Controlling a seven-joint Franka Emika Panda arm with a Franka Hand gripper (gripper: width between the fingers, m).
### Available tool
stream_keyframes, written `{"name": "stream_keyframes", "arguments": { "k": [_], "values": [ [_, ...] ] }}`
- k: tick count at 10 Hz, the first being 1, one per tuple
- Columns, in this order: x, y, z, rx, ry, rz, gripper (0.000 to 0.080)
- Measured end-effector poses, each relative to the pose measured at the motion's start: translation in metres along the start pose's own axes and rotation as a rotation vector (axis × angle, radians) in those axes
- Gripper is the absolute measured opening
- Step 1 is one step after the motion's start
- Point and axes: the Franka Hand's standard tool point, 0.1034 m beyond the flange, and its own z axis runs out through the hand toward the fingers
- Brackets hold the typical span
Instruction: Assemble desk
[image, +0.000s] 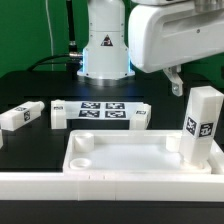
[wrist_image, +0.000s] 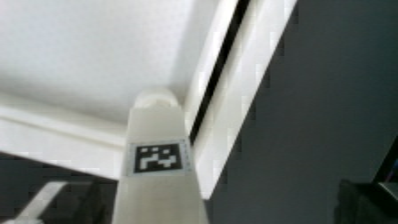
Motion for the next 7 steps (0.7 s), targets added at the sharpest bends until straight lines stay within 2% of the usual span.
{"name": "stream_keyframes", "arguments": {
  "k": [2, 5, 7],
  "values": [
    [0.003, 0.001, 0.001, 0.001, 0.004, 0.000, 0.0649],
    [0.011, 0.015, 0.001, -0.088, 0.039, -0.050, 0.0649],
    [0.009, 0.020, 0.001, -0.083, 0.034, -0.072, 0.0649]
  ]
}}
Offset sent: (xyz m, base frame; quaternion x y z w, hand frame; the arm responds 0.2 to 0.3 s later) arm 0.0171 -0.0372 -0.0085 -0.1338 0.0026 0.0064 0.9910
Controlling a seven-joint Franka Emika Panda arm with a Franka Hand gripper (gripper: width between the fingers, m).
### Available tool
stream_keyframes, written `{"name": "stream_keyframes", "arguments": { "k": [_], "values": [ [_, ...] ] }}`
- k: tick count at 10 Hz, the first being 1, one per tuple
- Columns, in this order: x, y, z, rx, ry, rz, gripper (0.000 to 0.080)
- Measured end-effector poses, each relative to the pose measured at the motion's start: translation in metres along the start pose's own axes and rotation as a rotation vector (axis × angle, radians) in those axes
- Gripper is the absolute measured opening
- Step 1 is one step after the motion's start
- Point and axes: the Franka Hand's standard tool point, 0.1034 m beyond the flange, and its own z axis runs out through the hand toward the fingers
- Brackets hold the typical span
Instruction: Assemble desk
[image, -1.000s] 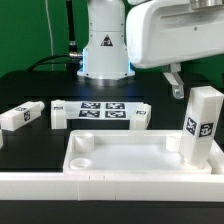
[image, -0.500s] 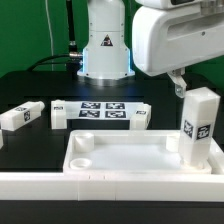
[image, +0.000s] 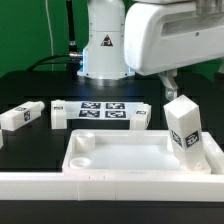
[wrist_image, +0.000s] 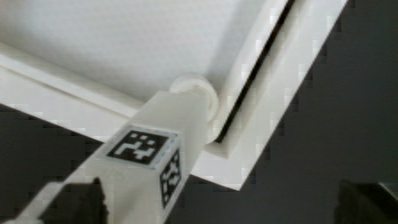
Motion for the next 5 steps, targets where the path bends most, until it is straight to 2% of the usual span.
{"name": "stream_keyframes", "arguments": {
  "k": [4, 5],
  "values": [
    [-0.0006, 0.0001, 0.0009, 0.000, -0.001, -0.004, 0.0649],
    [-0.0050, 0.0066, 0.0048, -0.001, 0.000, -0.025, 0.0649]
  ]
}}
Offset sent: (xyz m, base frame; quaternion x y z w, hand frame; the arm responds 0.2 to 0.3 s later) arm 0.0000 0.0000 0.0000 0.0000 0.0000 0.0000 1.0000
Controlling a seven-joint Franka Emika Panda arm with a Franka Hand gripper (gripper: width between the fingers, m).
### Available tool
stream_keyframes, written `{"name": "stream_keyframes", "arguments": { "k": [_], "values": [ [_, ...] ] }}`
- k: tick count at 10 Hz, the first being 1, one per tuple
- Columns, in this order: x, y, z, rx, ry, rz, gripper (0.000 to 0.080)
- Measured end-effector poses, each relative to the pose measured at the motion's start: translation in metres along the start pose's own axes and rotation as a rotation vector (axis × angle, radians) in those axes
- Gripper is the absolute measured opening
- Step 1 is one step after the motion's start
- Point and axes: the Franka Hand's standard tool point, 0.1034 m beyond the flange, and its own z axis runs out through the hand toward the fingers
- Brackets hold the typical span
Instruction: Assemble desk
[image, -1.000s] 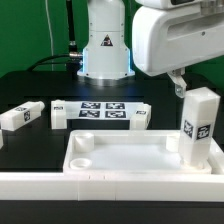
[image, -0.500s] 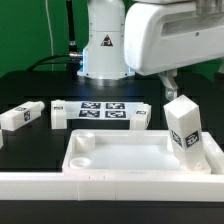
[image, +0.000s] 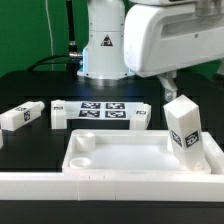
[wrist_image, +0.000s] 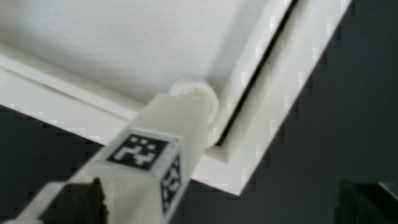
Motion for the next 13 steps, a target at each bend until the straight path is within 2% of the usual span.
{"name": "stream_keyframes", "arguments": {
  "k": [3, 4, 5, 6, 8, 10, 13],
  "values": [
    [-0.009, 0.020, 0.000, 0.000, -0.001, -0.029, 0.0649],
    [-0.009, 0.026, 0.000, 0.000, -0.002, -0.023, 0.0649],
    [-0.003, 0.028, 0.001, 0.005, -0.005, -0.021, 0.0649],
    [0.006, 0.030, 0.001, 0.018, -0.018, -0.012, 0.0649],
    [0.022, 0.029, -0.001, 0.069, -0.062, 0.018, 0.0649],
    [0.030, 0.027, -0.004, 0.101, -0.094, 0.039, 0.0649],
    [0.031, 0.028, -0.002, 0.100, -0.091, 0.039, 0.0649]
  ]
}}
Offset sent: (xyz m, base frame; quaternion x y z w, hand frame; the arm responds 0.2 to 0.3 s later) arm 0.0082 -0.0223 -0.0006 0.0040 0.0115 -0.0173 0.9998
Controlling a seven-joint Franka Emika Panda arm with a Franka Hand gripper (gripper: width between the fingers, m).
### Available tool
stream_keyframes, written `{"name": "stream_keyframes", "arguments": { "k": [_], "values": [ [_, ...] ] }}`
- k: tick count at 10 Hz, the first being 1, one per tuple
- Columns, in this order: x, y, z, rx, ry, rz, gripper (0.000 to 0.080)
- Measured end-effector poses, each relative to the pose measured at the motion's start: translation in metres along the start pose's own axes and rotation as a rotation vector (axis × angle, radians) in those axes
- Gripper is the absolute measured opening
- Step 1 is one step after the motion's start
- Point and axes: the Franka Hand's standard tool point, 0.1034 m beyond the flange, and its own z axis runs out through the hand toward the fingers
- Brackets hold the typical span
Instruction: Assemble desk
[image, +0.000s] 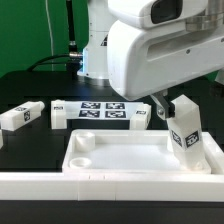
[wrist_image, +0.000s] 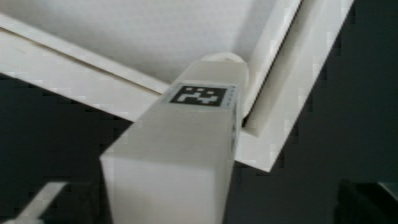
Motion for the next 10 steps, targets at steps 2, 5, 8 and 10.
{"name": "stream_keyframes", "arguments": {
  "k": [2, 5, 8, 10],
  "values": [
    [0.000, 0.000, 0.000, 0.000, -0.001, 0.000, 0.0520],
    [0.000, 0.000, 0.001, 0.000, -0.001, 0.000, 0.0290],
    [0.000, -0.002, -0.002, -0.020, 0.041, 0.023, 0.0291],
    [-0.018, -0.012, 0.003, -0.039, 0.068, 0.051, 0.0291]
  ]
}}
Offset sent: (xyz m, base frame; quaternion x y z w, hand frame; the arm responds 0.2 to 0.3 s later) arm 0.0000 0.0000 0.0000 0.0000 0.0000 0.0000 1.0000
